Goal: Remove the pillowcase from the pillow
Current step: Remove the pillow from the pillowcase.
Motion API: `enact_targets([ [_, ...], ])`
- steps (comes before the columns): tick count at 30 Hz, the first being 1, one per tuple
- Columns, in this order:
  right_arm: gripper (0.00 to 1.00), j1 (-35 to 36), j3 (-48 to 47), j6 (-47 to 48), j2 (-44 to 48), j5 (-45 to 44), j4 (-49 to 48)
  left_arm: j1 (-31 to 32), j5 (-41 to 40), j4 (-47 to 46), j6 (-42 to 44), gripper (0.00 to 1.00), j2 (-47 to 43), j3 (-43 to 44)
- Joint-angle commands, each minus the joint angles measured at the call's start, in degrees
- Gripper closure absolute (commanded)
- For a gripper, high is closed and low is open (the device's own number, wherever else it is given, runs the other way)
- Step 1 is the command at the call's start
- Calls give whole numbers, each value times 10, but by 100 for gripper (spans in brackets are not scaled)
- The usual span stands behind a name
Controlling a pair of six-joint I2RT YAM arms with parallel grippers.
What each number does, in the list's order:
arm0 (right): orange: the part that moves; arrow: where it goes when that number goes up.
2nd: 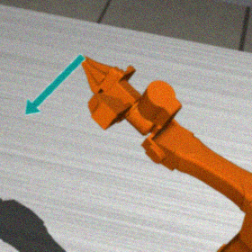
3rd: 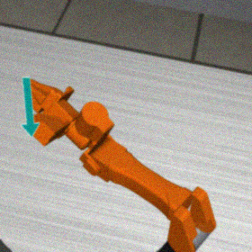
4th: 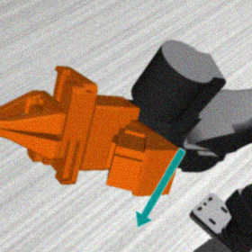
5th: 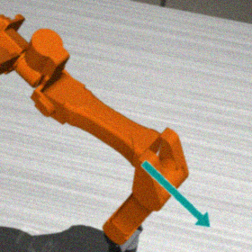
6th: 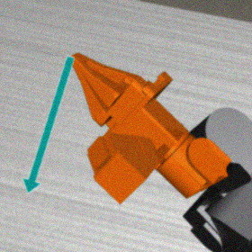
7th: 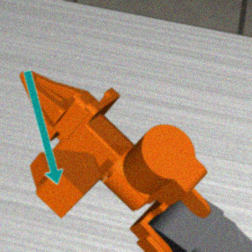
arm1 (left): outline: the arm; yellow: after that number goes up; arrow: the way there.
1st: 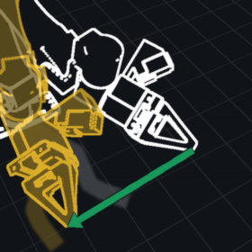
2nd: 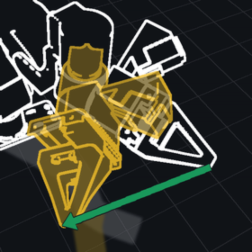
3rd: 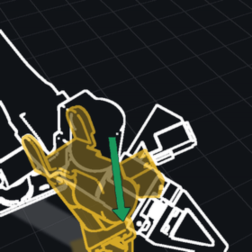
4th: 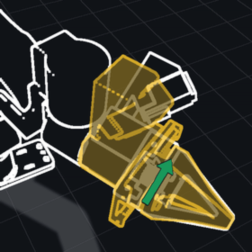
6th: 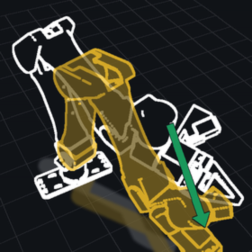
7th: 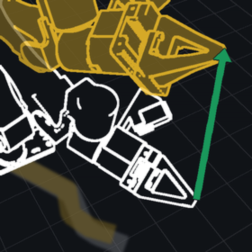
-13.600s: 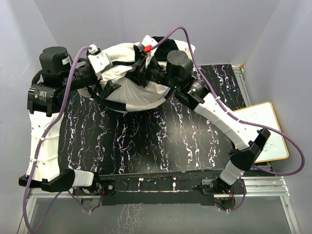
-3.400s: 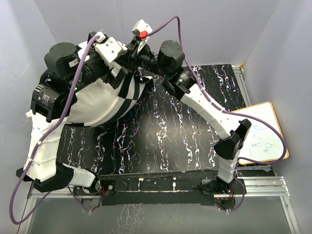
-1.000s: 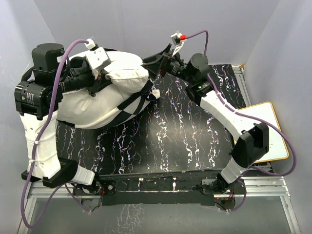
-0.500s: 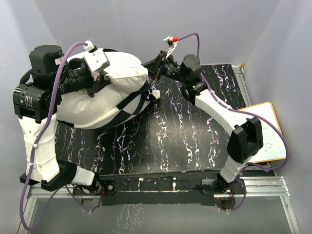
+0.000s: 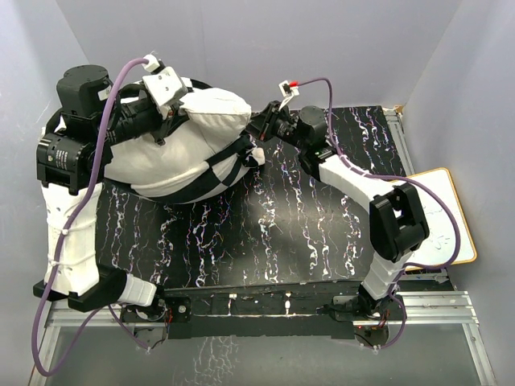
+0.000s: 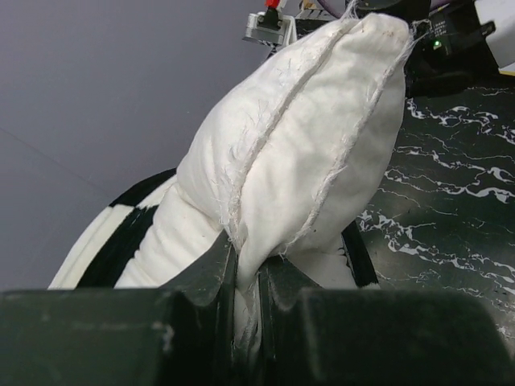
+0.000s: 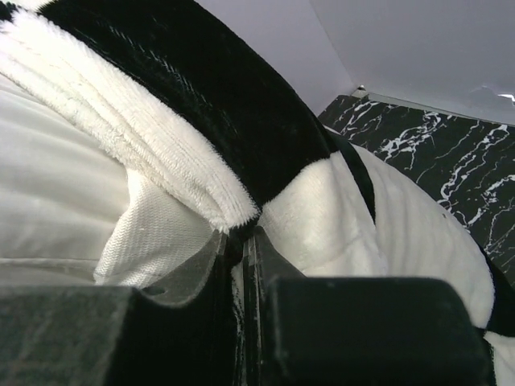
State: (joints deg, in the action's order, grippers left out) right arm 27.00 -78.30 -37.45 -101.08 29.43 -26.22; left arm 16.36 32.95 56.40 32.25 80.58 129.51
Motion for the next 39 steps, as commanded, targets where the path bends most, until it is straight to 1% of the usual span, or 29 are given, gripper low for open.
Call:
enact_targets([
  [1, 92, -34, 84, 65, -82, -154, 148, -8, -21, -206, -15, 100, -59, 55],
  [7, 92, -36, 154, 112, -133, -249, 161, -7, -50, -261, -30, 100, -54, 66],
  [11, 92, -36, 173, 126, -135, -256, 159, -7, -54, -286, -50, 100, -53, 62],
  [14, 91, -36, 148, 138, -111, -264, 180, -8, -47, -299, -60, 100, -50, 57],
  [15, 87, -36, 138, 143, -93, -264, 182, -7, -47, -304, -66, 100, -47, 57],
  [16, 78, -37, 125, 150, -71, -257, 175, -7, -45, -304, -71, 100, -43, 58],
  [18, 56, -36, 117, 186, 9, -220, 125, -8, -35, -289, -77, 100, -31, 63],
  [20, 38, -37, 104, 231, 79, -182, 80, -7, -16, -255, -78, 100, -25, 69],
  [22, 26, -38, 69, 282, 129, -130, 64, -7, -1, -235, -86, 100, -8, 61],
  [24, 15, -41, 18, 324, 160, -76, 83, -8, 15, -219, -85, 100, -6, 44],
  [26, 7, -44, -32, 359, 178, -16, 112, -7, 24, -209, -86, 100, -5, 27],
  [28, 3, -44, -77, 378, 191, 55, 134, -7, 32, -194, -80, 100, -1, 18],
  [30, 2, -45, -106, 380, 202, 120, 132, -8, 40, -182, -75, 100, 2, 13],
  [33, 2, -40, -147, 360, 202, 209, 101, -8, 54, -175, -75, 100, 6, 8],
  [34, 2, -34, -168, 361, 194, 225, 104, -8, 62, -170, -75, 100, 8, 11],
  [37, 2, -1, -255, 406, 160, 239, 167, -8, 81, -149, -75, 100, 20, 27],
  [39, 2, 17, -293, 420, 137, 257, 201, -8, 87, -139, -74, 100, 24, 30],
])
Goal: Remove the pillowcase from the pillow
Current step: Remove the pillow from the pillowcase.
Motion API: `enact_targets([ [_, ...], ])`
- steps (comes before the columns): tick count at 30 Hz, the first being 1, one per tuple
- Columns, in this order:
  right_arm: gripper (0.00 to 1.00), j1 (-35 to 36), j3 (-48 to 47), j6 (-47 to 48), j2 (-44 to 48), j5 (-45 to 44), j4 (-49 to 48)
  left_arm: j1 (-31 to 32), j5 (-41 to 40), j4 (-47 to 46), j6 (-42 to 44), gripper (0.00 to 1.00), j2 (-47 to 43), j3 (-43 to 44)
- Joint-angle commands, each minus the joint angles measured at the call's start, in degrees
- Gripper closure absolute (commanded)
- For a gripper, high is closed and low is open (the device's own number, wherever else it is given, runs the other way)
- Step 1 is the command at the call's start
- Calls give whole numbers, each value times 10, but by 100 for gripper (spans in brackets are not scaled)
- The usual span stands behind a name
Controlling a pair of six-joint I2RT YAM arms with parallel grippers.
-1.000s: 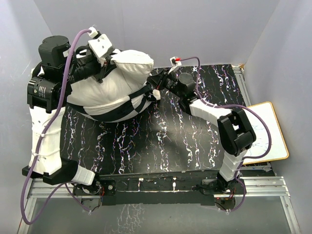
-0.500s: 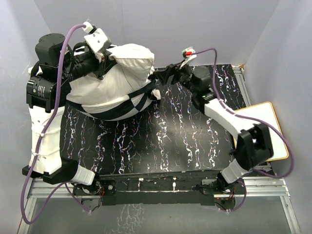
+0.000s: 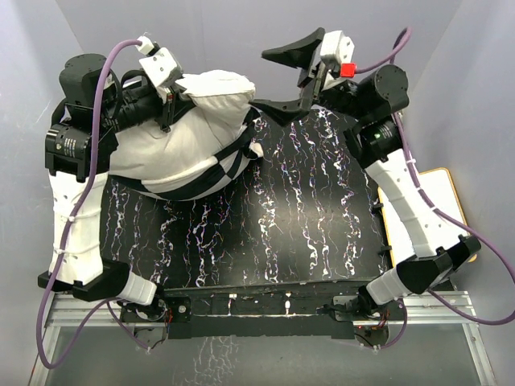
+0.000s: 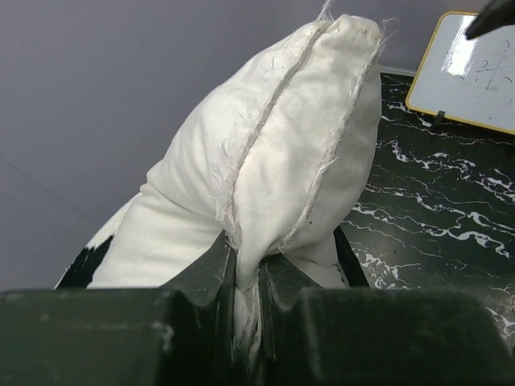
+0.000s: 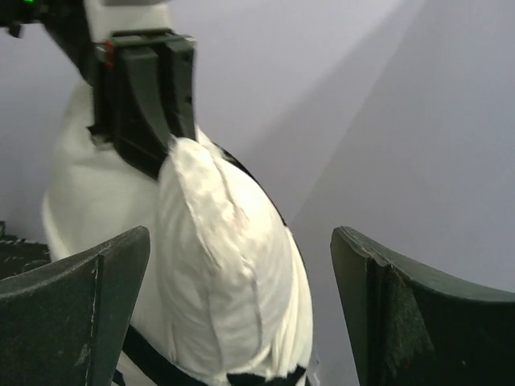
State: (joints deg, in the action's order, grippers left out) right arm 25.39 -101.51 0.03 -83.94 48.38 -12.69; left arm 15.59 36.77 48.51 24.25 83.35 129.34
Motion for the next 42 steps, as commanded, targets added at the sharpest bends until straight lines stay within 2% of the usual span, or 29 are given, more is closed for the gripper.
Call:
enact_targets([
  [1, 2, 47, -77, 52, -45, 78, 81, 0, 51, -57, 7, 100, -4, 29],
  [4, 2, 86, -129, 110, -76, 67, 160, 0, 56, -56, 10, 100, -5, 19],
  [8, 1, 133, -218, 220, -143, -34, 307, 0, 67, -56, 5, 100, -2, 19],
  [12, 0, 136, -185, 259, -157, -110, 320, 0, 76, -43, 5, 100, 1, 43],
  [13, 3, 137, -184, 263, -174, -123, 326, 0, 78, -39, 5, 100, 1, 49],
  [14, 9, 136, -181, 263, -184, -139, 326, 0, 77, -36, 5, 100, -1, 50],
  [15, 22, 136, -179, 255, -193, -164, 319, 0, 71, -38, 4, 100, -4, 49],
  [16, 43, 133, -178, 238, -201, -198, 305, 0, 57, -44, -2, 97, -7, 45],
  [17, 68, 124, -172, 197, -205, -232, 279, 0, 24, -49, -8, 71, -11, 41],
  [18, 87, 109, -157, 157, -203, -264, 247, 0, -7, -48, -10, 41, -12, 41],
  [19, 91, 88, -123, 120, -193, -271, 209, 0, -48, -43, -4, 29, -14, 42],
  [22, 92, 13, 4, 20, -127, -217, 51, 0, -176, -29, 10, 11, -22, 40],
  [24, 92, -23, 65, -10, -94, -197, 0, 0, -248, -20, 33, 7, -28, 33],
  [26, 92, -50, 93, -20, -79, -179, -11, 0, -292, -17, 39, 7, -35, 37],
  [31, 92, -62, 147, -20, -47, -138, -42, 0, -295, -33, 41, 5, -74, -6],
  [34, 92, -63, 158, -19, -40, -133, -39, 0, -283, -28, 18, 5, -73, -26],
  [37, 92, -63, 171, -12, -28, -127, -35, 0, -263, -62, -19, 4, -68, -53],
  [40, 92, -64, 182, -7, -16, -127, -26, 0, -188, -40, -78, 5, -13, 15],
  [42, 92, -65, 181, -5, -9, -132, -17, 0, -161, 11, -77, 9, 37, 70],
])
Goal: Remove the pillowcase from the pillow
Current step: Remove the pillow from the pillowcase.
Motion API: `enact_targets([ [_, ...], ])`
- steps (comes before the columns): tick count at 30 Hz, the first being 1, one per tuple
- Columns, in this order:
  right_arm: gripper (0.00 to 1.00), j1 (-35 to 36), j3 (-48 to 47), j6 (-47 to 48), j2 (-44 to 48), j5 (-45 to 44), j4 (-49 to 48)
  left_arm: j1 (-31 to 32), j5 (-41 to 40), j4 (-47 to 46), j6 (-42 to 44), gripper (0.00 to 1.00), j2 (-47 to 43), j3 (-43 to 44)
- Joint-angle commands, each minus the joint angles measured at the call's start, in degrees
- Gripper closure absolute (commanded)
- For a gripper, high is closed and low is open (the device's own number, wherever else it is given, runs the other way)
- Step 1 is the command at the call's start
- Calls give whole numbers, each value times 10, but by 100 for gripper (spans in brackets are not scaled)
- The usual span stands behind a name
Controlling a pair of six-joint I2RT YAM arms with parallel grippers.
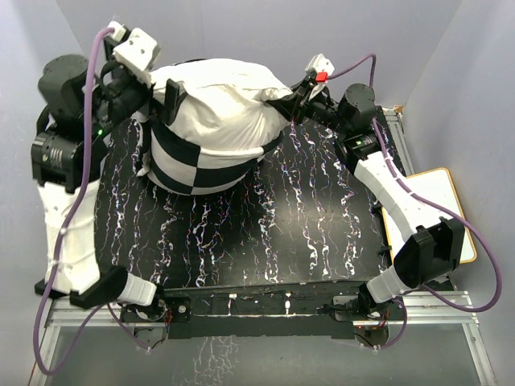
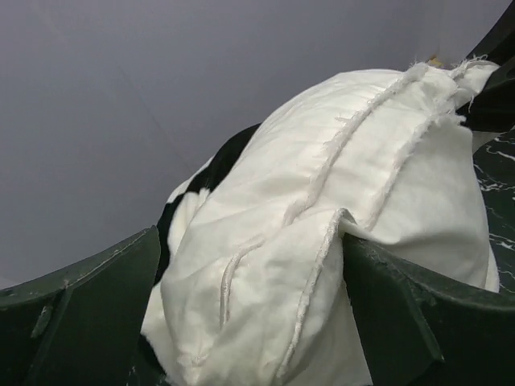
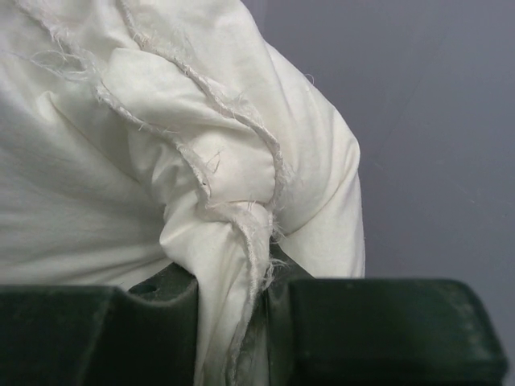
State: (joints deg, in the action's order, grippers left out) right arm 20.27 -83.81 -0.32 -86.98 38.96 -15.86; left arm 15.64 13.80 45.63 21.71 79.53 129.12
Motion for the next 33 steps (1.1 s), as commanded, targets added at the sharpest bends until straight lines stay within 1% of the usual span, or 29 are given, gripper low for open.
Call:
enact_targets([
  [1, 92, -17, 1, -2, 23, -39, 21, -2, 74, 67, -38, 12, 93, 89],
  [2, 92, -22, -3, -2, 26, -39, 29, -8, 88, 89, -27, 17, 105, 98],
  [3, 92, -26, -6, -2, 28, -40, 36, -20, 115, 105, -17, 25, 111, 96],
  [4, 92, -29, -11, -4, 29, -40, 42, -31, 142, 111, -18, 36, 112, 86],
  [5, 92, -32, -19, -5, 30, -39, 54, -39, 170, 108, -22, 56, 109, 70],
  [6, 87, -34, -30, -9, 30, -36, 64, -44, 192, 100, -31, 81, 104, 52],
  [7, 71, -35, -46, -11, 29, -28, 76, -46, 208, 85, -46, 95, 97, 32],
  [8, 54, -35, -67, -13, 26, -14, 94, -46, 224, 69, -61, 100, 89, 6],
  [10, 25, -34, -125, -15, 18, 21, 128, -47, 258, 40, -80, 100, 78, -13],
  [11, 14, -34, -148, -20, 16, 33, 132, -47, 269, 28, -88, 100, 78, -12],
  [12, 8, -34, -161, -31, 21, 40, 119, -47, 280, 22, -96, 100, 86, -5],
  [13, 4, -32, -166, -45, 28, 47, 96, -47, 289, 25, -100, 100, 95, 8],
  [15, 2, -12, -183, -64, 31, 52, 69, -47, 305, 30, -109, 100, 113, 30],
  [16, 2, 9, -208, -64, 25, 50, 74, -47, 311, 25, -115, 100, 117, 32],
  [18, 2, 67, -265, -11, 1, 35, 142, -47, 322, 5, -124, 100, 118, 25],
  [19, 2, 94, -290, 36, -11, 22, 181, -47, 326, -4, -128, 100, 118, 20],
  [20, 2, 109, -311, 56, -23, 17, 209, -47, 328, -9, -131, 100, 119, 20],
  [22, 2, 119, -340, 71, -43, 37, 247, -47, 329, -12, -133, 100, 123, 27],
  [25, 2, 130, -353, 97, -62, 55, 306, -46, 327, -11, -124, 100, 125, 41],
  [27, 2, 146, -355, 136, -74, 23, 346, -47, 332, -16, -126, 100, 122, 42],
  [29, 2, 156, -356, 166, -88, -37, 369, -47, 347, -16, -134, 100, 121, 46],
  [31, 2, 161, -373, 191, -107, -80, 391, -46, 367, -11, -143, 100, 118, 49],
  [33, 2, 168, -389, 209, -124, -75, 411, -46, 378, -16, -158, 100, 112, 45],
])
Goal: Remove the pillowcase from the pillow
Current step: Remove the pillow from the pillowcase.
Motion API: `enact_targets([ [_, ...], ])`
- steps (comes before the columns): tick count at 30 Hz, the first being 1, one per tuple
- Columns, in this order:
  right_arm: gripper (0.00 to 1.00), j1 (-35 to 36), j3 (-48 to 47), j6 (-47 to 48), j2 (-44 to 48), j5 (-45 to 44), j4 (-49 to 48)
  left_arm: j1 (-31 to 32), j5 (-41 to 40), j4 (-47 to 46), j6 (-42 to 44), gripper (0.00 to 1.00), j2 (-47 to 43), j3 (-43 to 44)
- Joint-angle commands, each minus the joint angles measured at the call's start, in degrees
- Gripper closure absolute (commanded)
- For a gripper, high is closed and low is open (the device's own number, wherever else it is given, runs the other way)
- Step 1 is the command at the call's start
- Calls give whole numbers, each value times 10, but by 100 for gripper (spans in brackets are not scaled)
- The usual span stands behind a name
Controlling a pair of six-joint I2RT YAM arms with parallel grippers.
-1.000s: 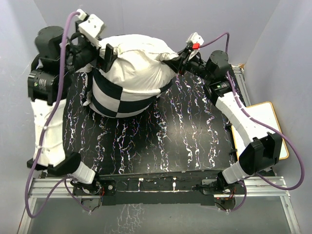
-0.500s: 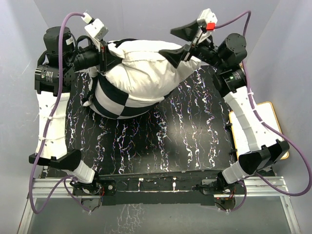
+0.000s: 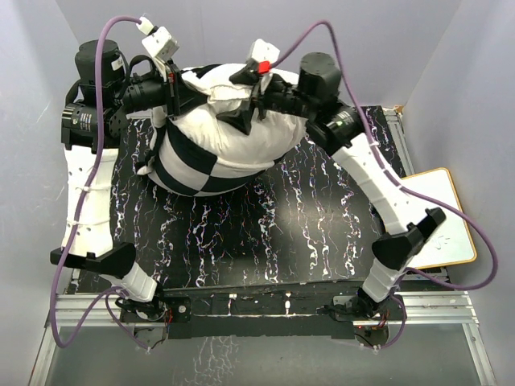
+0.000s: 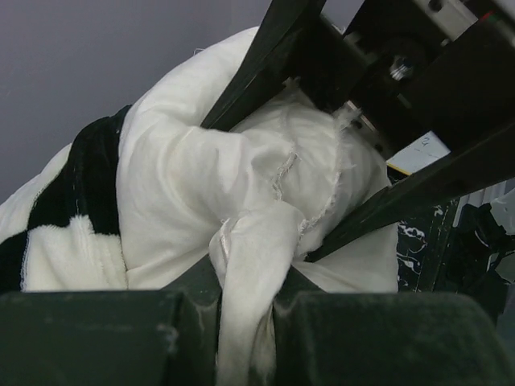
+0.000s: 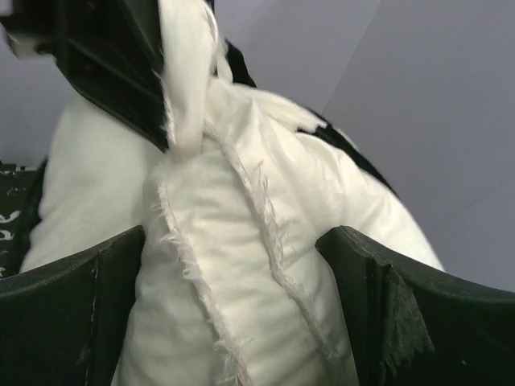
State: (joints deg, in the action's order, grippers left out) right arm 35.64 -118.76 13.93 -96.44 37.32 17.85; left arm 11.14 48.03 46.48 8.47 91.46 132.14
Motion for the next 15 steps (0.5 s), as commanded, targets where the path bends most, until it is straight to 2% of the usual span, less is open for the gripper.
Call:
enact_targets([
  [1, 2, 16, -39, 67, -32, -44, 77, 0, 35, -30, -28, 100, -11, 12],
  [4, 1, 26, -24, 78, -32, -4, 89, -1, 28, -38, -23, 100, -20, 3],
  [5, 4, 29, -23, 84, -46, -13, 95, -1, 25, -39, -22, 100, -22, 0],
  [7, 23, 29, -21, 74, -59, -64, 87, -1, 15, -45, -20, 96, -28, -5],
  [8, 39, 25, -14, 55, -60, -102, 68, -1, 7, -43, -16, 74, -33, -6],
  [9, 62, 12, -2, 28, -58, -142, 38, -1, -9, -38, -9, 41, -36, -3],
  [10, 86, -6, 20, -6, -48, -167, 4, -1, -30, -35, -3, 27, -42, -1],
  [11, 91, -30, 54, -40, -29, -167, -42, -2, -54, -36, 2, 22, -50, -3],
  [15, 92, -98, 192, -128, 47, -74, -212, -2, -129, -48, 41, 18, -99, -48],
])
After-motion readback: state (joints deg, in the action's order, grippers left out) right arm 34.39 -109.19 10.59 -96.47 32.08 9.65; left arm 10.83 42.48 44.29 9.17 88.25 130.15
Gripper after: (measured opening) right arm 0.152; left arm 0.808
